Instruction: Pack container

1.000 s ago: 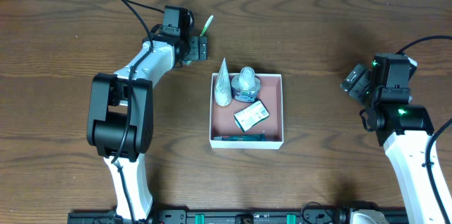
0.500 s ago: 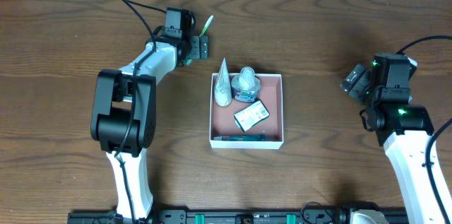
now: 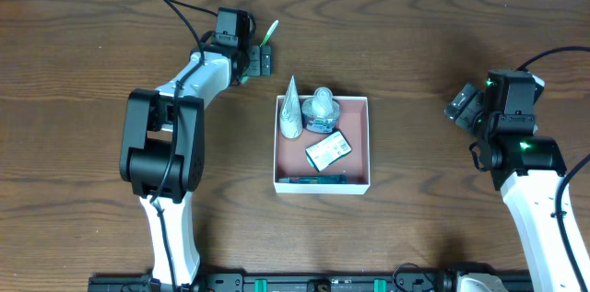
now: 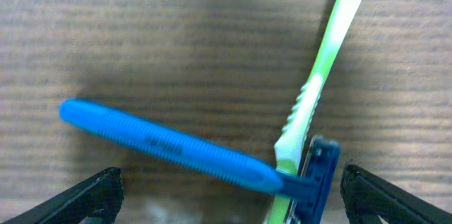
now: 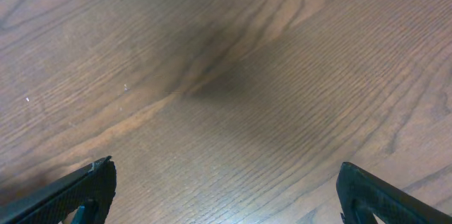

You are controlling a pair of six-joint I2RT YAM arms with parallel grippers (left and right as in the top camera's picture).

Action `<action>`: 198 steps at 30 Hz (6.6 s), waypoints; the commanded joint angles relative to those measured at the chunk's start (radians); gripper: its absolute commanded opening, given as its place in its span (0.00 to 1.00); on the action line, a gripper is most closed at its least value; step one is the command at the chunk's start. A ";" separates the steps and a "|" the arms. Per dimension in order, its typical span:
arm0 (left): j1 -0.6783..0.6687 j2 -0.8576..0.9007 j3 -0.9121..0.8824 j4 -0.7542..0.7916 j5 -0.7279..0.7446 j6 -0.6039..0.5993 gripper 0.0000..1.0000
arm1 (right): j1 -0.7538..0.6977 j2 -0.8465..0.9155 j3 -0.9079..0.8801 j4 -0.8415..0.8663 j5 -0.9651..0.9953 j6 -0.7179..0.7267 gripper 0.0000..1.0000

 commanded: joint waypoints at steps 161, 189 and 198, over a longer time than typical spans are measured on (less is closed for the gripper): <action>-0.482 -0.842 -0.148 -0.853 0.341 0.392 0.13 | -0.009 0.003 0.010 0.000 0.018 0.001 0.99; -0.449 -0.578 -0.148 -0.835 0.261 0.485 0.15 | -0.009 0.003 0.010 0.000 0.018 0.001 0.99; -0.448 -0.578 -0.145 -0.832 0.260 0.485 0.76 | -0.009 0.003 0.010 0.000 0.018 0.000 0.99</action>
